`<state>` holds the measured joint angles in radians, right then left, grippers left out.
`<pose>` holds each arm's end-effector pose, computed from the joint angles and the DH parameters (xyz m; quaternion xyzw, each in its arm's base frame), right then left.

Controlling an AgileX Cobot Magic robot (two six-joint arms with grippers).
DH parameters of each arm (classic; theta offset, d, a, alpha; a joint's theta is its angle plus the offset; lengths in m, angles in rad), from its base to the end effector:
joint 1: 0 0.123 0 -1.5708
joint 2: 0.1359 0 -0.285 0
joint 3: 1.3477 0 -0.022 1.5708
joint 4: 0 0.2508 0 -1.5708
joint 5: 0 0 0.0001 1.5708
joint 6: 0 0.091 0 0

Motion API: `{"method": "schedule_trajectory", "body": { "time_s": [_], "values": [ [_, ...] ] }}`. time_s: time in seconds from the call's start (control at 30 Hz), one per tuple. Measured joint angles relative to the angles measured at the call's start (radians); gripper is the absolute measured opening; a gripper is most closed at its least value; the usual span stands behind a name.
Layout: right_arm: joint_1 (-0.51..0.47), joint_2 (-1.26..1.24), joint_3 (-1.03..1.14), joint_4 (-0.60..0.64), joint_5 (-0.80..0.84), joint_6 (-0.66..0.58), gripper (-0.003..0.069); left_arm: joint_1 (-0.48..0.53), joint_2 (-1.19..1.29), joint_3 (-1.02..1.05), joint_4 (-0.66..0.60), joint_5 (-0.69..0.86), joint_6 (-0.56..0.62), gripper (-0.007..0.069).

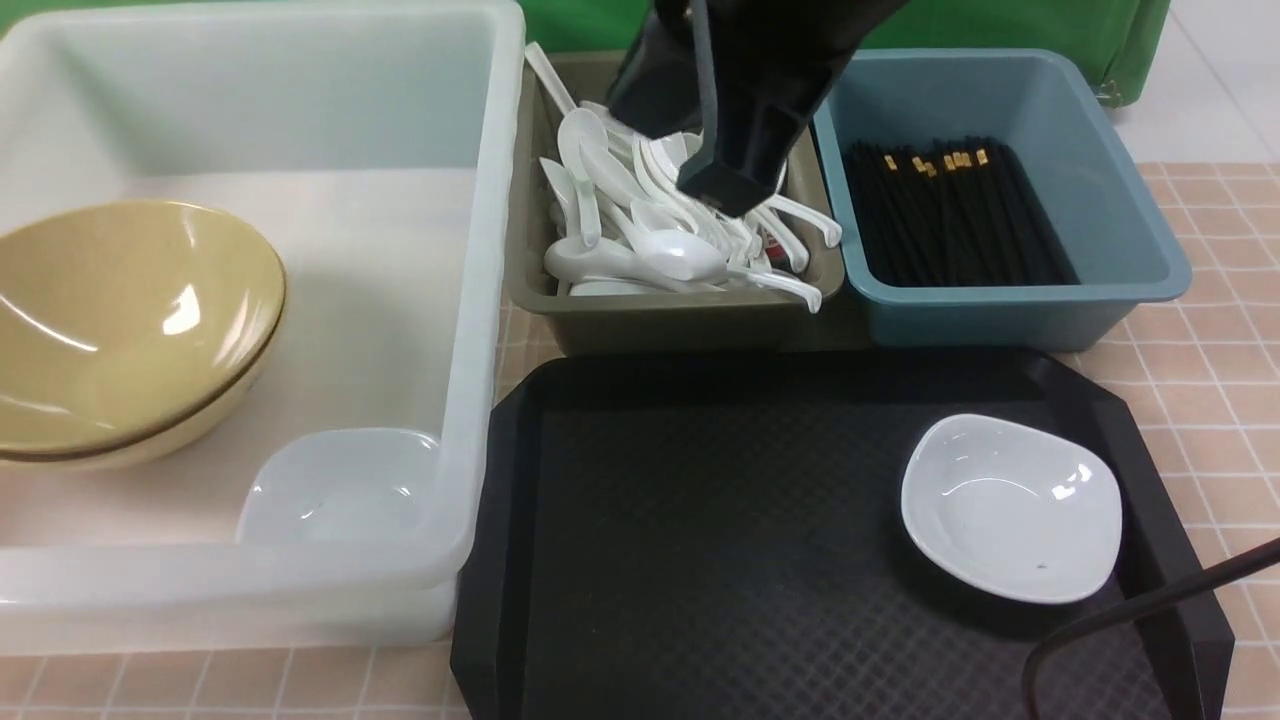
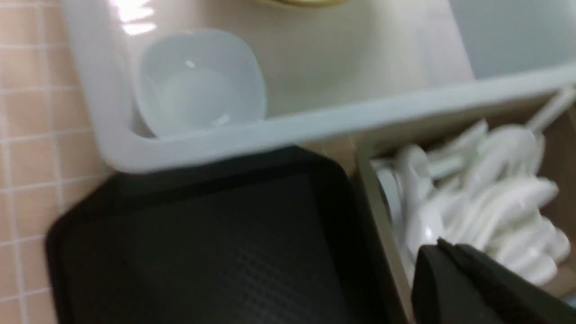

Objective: On brown table put chopsticks spoon bowls plates into blue grey white boxes.
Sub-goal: 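Grasp the small white bowl on the black tray by its rim with the left gripper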

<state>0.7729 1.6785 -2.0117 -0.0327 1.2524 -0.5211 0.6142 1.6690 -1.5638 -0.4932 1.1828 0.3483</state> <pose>0.2525 0.2423 0.4547 -0.5614 0.7445 0.0291 0.3602 0.3092 0.1692 0.3429 -0.1751 0.9383 -0.1294 0.2688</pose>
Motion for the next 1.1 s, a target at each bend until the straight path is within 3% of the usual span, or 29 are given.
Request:
{"method": "schedule_trajectory", "body": {
  "time_s": [0.1, 0.23, 0.33, 0.4, 0.6, 0.87, 1.1],
  "values": [
    [-0.003, 0.0, 0.0, -0.064, 0.008, 0.056, 0.0037, -0.076, -0.011, -0.048, -0.019, 0.018, 0.0, 0.0542],
    [-0.079, -0.025, 0.079, -0.109, 0.005, 0.192, 0.0037, -0.452, -0.017, -0.068, -0.029, 0.035, 0.021, 0.0493],
    [-0.143, -0.059, 0.17, -0.116, 0.003, 0.247, 0.0037, -0.635, 0.01, -0.068, -0.003, 0.03, 0.026, 0.048],
    [-0.205, -0.112, 0.291, -0.119, 0.003, 0.295, 0.0037, -0.811, 0.054, -0.068, 0.03, -0.002, 0.029, 0.0472],
    [-0.298, -0.296, 0.584, -0.125, -0.012, 0.4, 0.0037, -1.114, 0.18, -0.068, 0.06, -0.164, 0.03, 0.0472],
    [-0.303, -0.615, 0.902, -0.122, -0.082, 0.495, 0.0037, -1.336, 0.345, -0.068, 0.061, -0.391, 0.03, 0.0472],
    [-0.303, -0.806, 1.062, -0.122, -0.084, 0.498, 0.0037, -1.4, 0.474, -0.068, 0.065, -0.627, 0.02, 0.0472]
  ]
}}
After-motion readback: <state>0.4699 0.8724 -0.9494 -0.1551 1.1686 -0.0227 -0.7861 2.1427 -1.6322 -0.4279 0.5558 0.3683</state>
